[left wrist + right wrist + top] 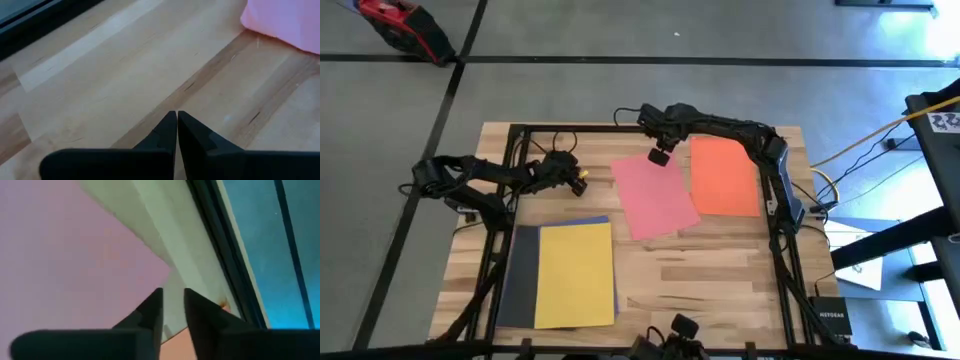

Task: Organize paper
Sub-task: Move the pink paper from bottom left to the top middle table

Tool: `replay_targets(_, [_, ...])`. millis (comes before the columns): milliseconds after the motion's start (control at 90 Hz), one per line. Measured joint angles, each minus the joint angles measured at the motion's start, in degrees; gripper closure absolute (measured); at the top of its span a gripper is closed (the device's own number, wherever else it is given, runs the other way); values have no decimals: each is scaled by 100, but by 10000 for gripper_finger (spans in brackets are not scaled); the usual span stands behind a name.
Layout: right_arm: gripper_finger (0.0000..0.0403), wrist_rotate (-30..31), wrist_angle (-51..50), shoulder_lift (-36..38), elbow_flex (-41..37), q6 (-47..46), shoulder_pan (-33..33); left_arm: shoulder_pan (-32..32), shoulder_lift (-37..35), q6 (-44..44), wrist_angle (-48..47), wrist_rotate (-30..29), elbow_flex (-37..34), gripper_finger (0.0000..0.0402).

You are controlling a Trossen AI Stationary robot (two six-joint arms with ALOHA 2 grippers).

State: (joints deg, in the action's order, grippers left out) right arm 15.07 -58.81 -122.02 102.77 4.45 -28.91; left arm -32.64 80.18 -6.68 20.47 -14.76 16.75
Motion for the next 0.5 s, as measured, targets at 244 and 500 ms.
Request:
replay_targets(244, [290,-1895,-118,36,111,1135,96,0,0,0,59,0,0,402])
replay_targets(500, [391,-1930,268,-320,111,1620,306,2,0,-36,160,2,-2,402])
